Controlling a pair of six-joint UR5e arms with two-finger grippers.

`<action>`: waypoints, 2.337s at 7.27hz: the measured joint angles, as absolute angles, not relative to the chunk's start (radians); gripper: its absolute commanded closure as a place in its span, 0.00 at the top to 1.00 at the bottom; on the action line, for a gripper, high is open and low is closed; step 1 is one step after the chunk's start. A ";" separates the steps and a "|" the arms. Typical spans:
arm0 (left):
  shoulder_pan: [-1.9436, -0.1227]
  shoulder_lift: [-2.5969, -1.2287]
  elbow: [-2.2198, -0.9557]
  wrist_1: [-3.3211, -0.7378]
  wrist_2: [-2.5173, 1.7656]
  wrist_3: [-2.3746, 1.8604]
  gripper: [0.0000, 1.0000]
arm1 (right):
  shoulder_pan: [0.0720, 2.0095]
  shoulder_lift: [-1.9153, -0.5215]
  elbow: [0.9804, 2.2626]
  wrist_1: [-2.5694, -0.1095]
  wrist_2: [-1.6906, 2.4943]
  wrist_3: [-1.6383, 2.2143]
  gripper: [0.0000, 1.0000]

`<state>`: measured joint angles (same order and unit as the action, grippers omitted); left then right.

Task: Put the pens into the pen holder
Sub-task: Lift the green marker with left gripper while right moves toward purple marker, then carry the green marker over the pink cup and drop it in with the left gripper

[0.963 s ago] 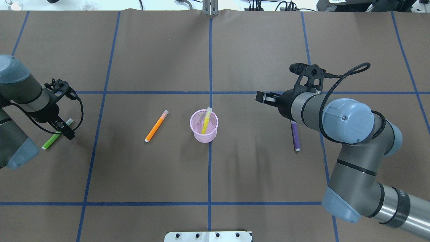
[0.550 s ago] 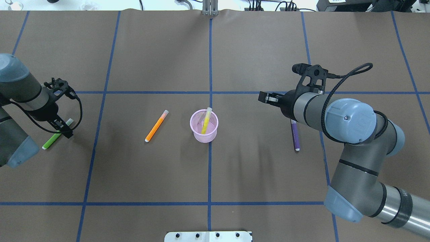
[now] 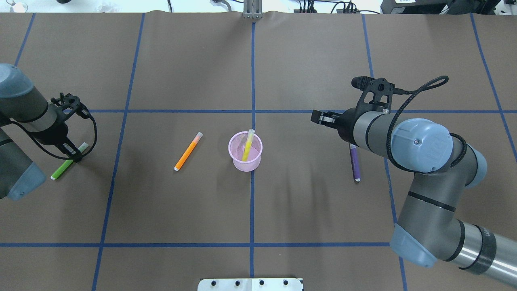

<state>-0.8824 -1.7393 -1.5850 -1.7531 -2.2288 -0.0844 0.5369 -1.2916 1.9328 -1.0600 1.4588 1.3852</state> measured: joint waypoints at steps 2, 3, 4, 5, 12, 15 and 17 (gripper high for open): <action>-0.897 -1.739 -1.586 -1.752 -2.231 -0.084 0.00 | 0.537 -1.292 1.934 -1.060 1.459 1.385 0.66; -0.907 -1.740 -1.598 -1.751 -2.238 -0.085 0.00 | 0.537 -1.292 1.935 -1.060 1.459 1.385 0.66; -0.919 -1.738 -1.629 -1.749 -2.254 -0.092 0.00 | 0.537 -1.295 1.938 -1.060 1.459 1.385 0.66; -0.925 -1.739 -1.671 -1.750 -2.271 -0.112 0.00 | 0.538 -1.304 1.948 -1.060 1.459 1.385 0.66; -0.723 -2.009 -1.930 -1.753 -2.019 -0.631 0.00 | 0.570 -1.445 1.952 -0.915 1.507 1.350 0.65; -0.512 -2.130 -1.925 -1.857 -1.615 -0.655 0.00 | 0.628 -1.483 1.913 -0.854 1.575 1.298 0.65; -0.423 -2.132 -1.890 -2.007 -1.373 -0.684 0.00 | 0.664 -1.491 1.879 -0.805 1.621 1.285 0.65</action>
<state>-0.4233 -2.1316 -1.8899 -2.0075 -1.3731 -0.6835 0.6640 -1.4912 1.8786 -0.8055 1.6215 1.2845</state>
